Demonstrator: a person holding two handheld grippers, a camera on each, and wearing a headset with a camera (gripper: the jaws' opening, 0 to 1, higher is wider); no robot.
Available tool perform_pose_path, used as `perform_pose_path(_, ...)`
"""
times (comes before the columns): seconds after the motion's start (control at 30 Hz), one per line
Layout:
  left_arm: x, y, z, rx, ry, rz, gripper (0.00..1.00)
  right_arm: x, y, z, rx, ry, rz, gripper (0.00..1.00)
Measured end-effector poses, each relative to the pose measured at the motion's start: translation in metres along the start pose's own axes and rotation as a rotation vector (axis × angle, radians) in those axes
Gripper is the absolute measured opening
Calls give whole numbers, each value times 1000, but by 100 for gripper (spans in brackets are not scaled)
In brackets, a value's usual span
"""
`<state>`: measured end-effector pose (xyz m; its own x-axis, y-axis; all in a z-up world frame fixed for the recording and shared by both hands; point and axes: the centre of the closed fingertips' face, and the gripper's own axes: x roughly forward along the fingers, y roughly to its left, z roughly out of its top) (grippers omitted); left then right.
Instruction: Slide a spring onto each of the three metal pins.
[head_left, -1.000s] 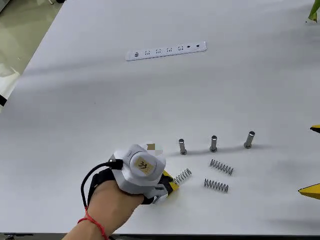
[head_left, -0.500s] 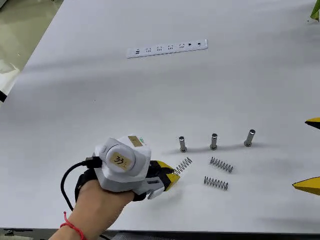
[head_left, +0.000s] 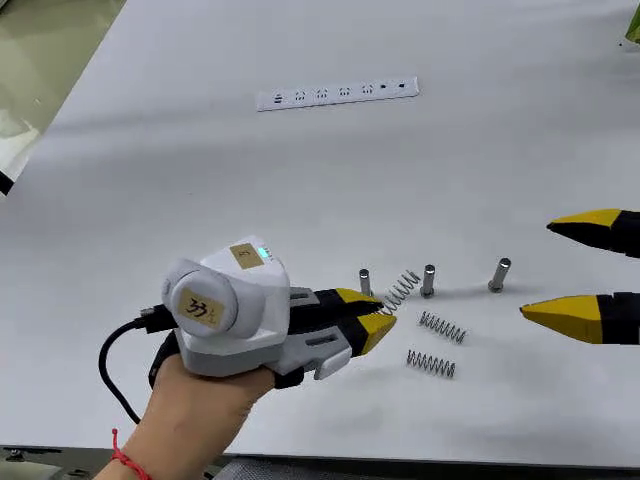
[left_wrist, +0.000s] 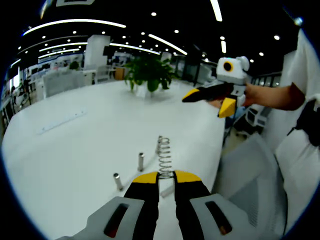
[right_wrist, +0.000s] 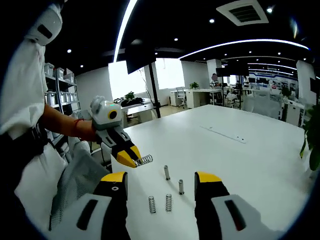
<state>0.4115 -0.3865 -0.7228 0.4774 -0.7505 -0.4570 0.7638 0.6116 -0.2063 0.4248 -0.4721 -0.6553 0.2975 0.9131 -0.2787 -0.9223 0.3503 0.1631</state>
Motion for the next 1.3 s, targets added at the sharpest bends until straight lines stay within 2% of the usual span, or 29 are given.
perform_pose_path(0.07,-1,-5,10,-3,-41,-8,10,6,6,9,20,-37,12,52)
perform_pose_path(0.13,-1,-7,16,-3,-64,-12,10,11,11,15,47,-58,24,49)
perform_pose_path(0.23,-2,-12,27,-7,-111,-22,10,19,16,23,112,-98,36,42)
perform_pose_path(0.33,-4,-16,34,0,-141,-32,10,25,15,23,165,-97,35,34)
perform_pose_path(0.4,-5,-17,38,2,-158,-36,10,28,14,20,183,-86,29,32)
perform_pose_path(0.57,-7,-21,49,5,-202,-52,10,32,12,21,269,-112,29,27)
perform_pose_path(0.77,-6,-27,54,19,-216,-70,10,35,16,27,308,-130,57,24)
perform_pose_path(0.93,-5,-31,58,33,-224,-86,10,36,17,31,342,-146,73,18)
perform_pose_path(1.3,-4,-35,61,42,-233,-100,10,35,19,34,354,-154,88,13)
